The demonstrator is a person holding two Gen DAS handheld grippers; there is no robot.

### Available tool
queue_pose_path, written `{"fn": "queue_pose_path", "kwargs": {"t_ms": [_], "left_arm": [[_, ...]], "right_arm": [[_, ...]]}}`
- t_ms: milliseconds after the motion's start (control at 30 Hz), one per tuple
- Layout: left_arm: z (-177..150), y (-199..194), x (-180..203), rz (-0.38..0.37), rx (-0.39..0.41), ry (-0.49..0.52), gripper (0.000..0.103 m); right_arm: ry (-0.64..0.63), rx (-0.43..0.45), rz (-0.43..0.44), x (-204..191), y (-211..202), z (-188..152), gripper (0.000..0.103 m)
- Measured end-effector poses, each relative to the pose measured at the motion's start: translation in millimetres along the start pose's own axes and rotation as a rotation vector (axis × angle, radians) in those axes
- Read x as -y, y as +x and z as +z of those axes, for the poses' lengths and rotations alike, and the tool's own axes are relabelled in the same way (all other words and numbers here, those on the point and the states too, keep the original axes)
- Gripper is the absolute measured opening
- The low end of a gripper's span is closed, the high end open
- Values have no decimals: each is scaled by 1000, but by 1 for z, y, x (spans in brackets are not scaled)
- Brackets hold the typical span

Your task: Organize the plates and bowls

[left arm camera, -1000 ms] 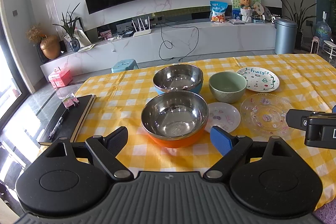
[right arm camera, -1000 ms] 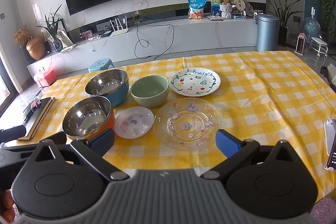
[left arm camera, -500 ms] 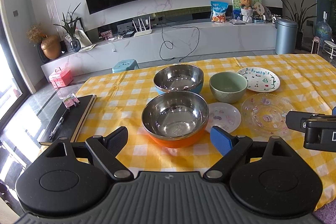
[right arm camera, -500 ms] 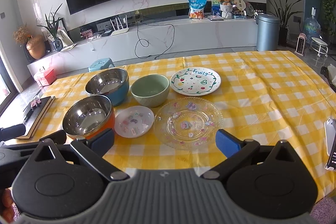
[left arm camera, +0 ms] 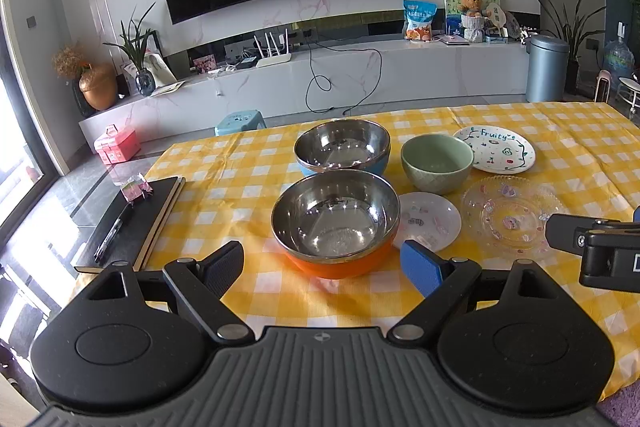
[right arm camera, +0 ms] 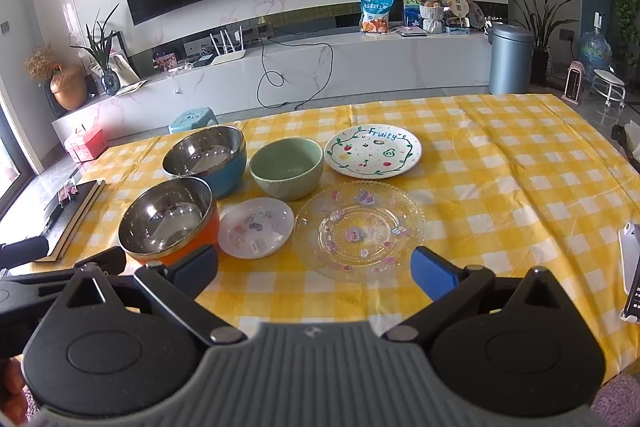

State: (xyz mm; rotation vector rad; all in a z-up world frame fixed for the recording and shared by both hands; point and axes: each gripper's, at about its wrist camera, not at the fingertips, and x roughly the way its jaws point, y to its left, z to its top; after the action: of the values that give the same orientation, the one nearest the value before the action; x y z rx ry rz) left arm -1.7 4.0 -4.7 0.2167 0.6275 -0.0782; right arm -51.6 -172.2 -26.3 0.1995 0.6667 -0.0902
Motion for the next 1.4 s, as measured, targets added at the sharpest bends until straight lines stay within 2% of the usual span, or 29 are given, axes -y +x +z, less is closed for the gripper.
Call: {"fn": "queue_pose_path", "kwargs": {"t_ms": [1200,1400], "left_arm": [[-1,2,-3,0,-5,-1,103],[-14,10,-3,0,-14,-3,103]], "right_arm": [[-17,-19,0,-5,6,-3,100],[-25,-26,1,-8,7,-2,100]]}}
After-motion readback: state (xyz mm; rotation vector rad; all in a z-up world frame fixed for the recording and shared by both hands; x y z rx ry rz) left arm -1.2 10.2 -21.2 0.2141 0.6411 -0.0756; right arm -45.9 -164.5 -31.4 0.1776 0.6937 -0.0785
